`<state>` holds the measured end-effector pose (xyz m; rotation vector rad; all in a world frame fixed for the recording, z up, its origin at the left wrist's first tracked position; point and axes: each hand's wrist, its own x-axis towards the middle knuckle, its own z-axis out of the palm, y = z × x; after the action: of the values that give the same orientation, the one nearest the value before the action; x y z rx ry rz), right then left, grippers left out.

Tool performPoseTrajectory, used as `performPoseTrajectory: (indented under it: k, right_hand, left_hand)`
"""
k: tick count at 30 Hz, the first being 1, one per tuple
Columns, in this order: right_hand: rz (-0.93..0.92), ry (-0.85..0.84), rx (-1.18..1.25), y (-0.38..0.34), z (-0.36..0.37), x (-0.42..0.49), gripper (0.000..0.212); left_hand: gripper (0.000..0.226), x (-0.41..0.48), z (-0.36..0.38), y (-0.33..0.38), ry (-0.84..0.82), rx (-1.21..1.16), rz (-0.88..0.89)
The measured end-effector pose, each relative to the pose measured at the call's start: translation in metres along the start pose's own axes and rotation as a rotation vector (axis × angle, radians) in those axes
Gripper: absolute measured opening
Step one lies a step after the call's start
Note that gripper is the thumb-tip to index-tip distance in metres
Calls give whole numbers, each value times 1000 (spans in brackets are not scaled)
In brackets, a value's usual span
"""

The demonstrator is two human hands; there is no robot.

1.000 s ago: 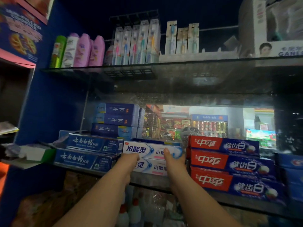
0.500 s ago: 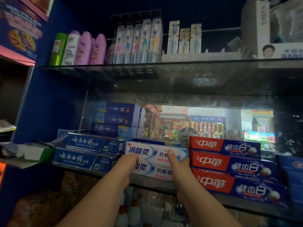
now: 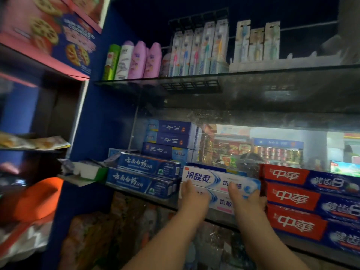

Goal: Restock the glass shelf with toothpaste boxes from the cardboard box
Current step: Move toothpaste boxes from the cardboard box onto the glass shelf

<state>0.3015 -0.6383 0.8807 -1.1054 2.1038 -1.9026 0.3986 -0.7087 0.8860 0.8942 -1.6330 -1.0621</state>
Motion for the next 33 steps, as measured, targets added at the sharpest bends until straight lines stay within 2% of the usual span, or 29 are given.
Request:
performPoseTrajectory:
  k: [2,5,7,9,11,13,15,17,20,23,25,28,31,33]
  right_hand:
    - [-137,-45,10,-8,6,-19,88]
    - [-330,-213,21,-15,30,-39,88]
    - [-393,-341,-47,-21,54,-44,88]
    - [-432,-430,-121,-28,82,-45,87]
    - [-444,-454,-185,-27,110,-40,92]
    - [-387,-457,-257,-24,133,-31,96]
    - [-331,-464,-347,-22,144,-28,96]
    - [-309,-462,-410,-21,144,-30,95]
    - [-346,-420,-445,-18,144,-35,91]
    - [-393,-357,-413,-16,142,-40,88]
    - [-412,-340,-435,-14,141,-43,89]
    - [-407,-291,-413,-14,145,-44,87]
    - [-329,-291,-212,-29,149,-36,80]
    - [-304,-336,-91,-37,152,-26,85]
  left_hand:
    - [67,-18,-10,-8,22,12,146]
    - [66,-20,-45,-26,214,79,263]
    - [66,3,-77,-43,318,120,197]
    - [65,32,-108,-64,341,200,28]
    - [64,59,-132,-87,383,275,-68]
    - [58,82,-150,-104,413,361,-76]
    - [52,99,-165,-107,266,577,-150]
    - [59,106,-170,-99,85,868,-238]
    - [71,102,-155,-89,-5,1114,-198]
    - [70,94,-141,-87,-2,1222,-156]
    - [68,91,-139,-86,20,1176,-150]
    - [62,88,-143,-86,89,802,-223]
    - [68,78,-140,-87,167,474,-221]
    - [75,70,-133,-84,164,417,-166]
